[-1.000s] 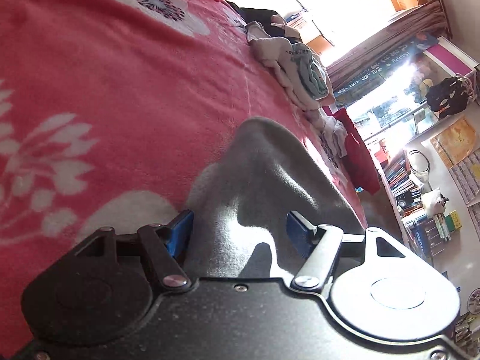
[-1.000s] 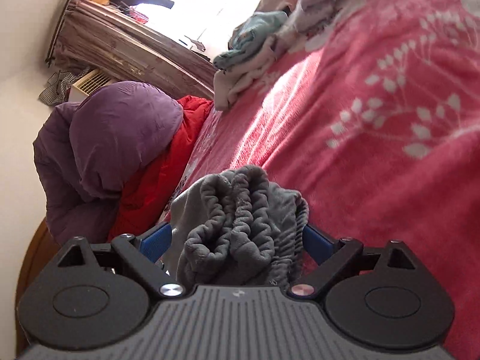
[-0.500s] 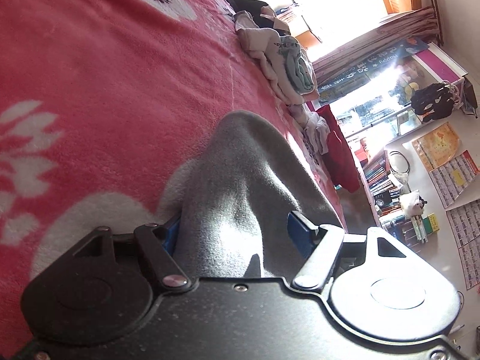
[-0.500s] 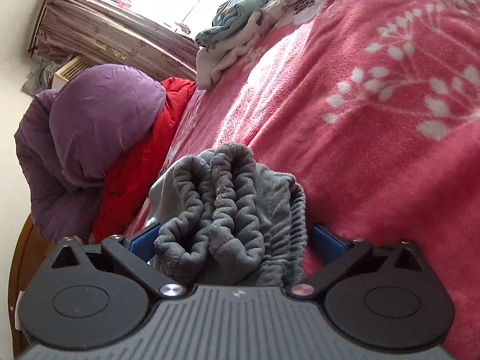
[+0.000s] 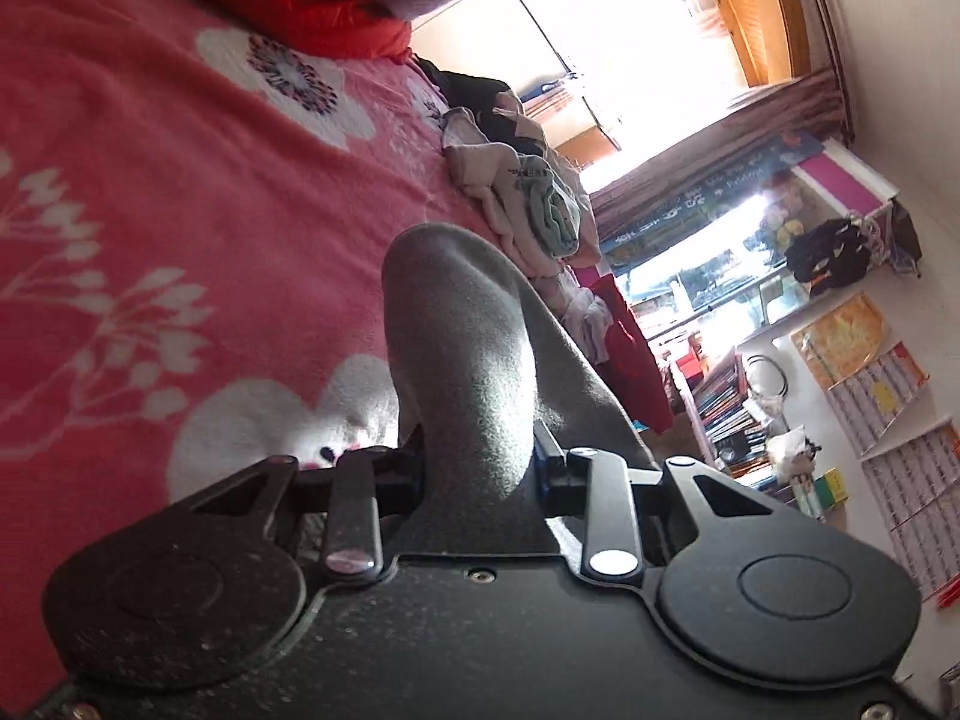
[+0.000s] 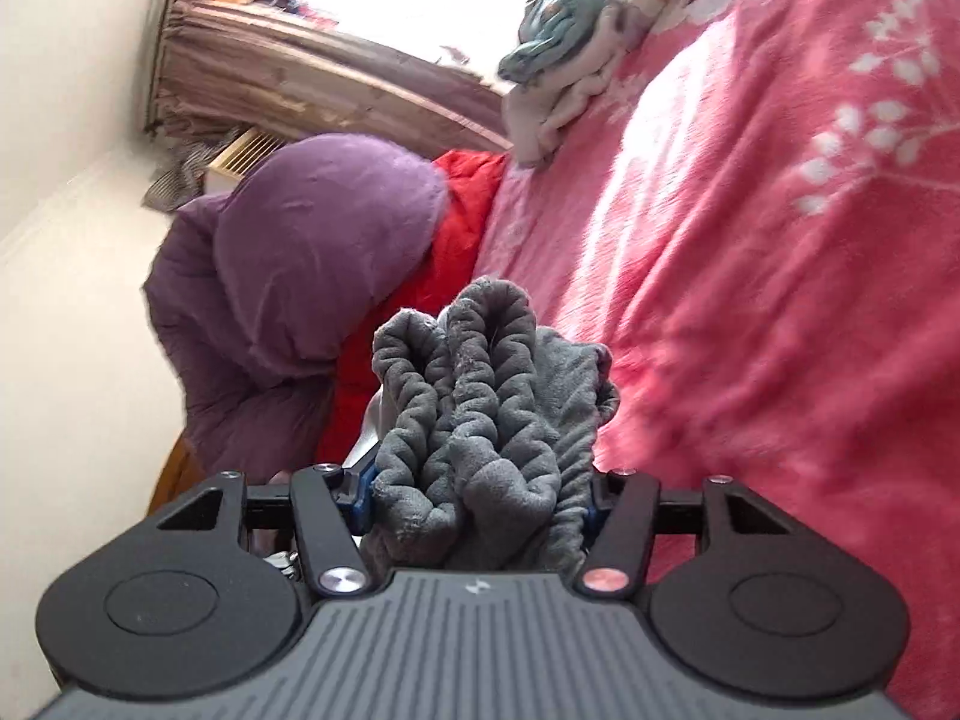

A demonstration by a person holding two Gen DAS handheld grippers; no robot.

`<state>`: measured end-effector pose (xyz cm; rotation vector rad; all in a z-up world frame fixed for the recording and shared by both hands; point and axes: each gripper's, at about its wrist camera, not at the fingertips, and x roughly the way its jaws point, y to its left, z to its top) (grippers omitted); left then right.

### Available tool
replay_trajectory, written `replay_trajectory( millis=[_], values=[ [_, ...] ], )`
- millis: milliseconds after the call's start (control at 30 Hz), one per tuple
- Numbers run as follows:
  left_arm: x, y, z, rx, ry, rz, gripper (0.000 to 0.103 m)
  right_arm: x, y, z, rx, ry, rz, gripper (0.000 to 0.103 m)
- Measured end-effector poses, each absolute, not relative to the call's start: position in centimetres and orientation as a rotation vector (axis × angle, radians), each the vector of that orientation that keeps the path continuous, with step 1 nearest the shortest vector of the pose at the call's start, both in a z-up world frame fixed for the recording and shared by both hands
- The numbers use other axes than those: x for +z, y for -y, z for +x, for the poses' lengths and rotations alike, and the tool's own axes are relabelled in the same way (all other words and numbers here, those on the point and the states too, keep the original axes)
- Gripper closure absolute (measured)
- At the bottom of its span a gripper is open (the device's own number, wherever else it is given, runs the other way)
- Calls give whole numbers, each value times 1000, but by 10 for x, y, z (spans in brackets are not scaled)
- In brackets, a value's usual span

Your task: Fold clothes

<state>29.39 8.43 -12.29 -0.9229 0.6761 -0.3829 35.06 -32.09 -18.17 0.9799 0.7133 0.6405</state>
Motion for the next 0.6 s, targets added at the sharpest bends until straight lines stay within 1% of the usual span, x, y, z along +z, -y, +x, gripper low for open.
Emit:
replay_trajectory(
  millis=[33,67,100,133,167,200,233,267,300,433,500,533,567,600],
  values=[
    [-129,-87,289,-372,-705,-892,68,-182,314,352,662,-736,968,36],
    [-135,-90,285,-360,-734,-862,51,-185,305,356,659,-775,918,31],
    [-145,-91,283,-331,-784,-838,43,-188,299,358,638,-803,867,29],
    [-155,-95,282,-299,-813,-856,41,-190,296,358,616,-816,833,29],
    [-163,-99,282,-292,-825,-894,41,-191,293,358,594,-829,798,27],
    [-167,-103,284,-306,-828,-921,40,-190,293,356,592,-830,791,21],
    [-168,-107,285,-320,-818,-933,39,-186,295,352,601,-821,801,10],
    [-170,-109,285,-326,-815,-942,38,-183,297,349,611,-813,812,5],
    [-171,-111,286,-332,-813,-952,38,-182,299,346,616,-814,821,3],
    [-174,-104,291,-348,-823,-953,38,-187,297,341,609,-829,845,3],
    [-174,-99,291,-355,-820,-942,40,-189,291,341,591,-818,832,4],
    [-174,-97,291,-358,-819,-936,44,-190,286,342,576,-812,817,10],
    [-174,-94,291,-359,-819,-914,57,-192,282,343,561,-805,801,17],
    [-175,-91,290,-355,-815,-893,61,-193,279,344,546,-800,799,31]
  ],
)
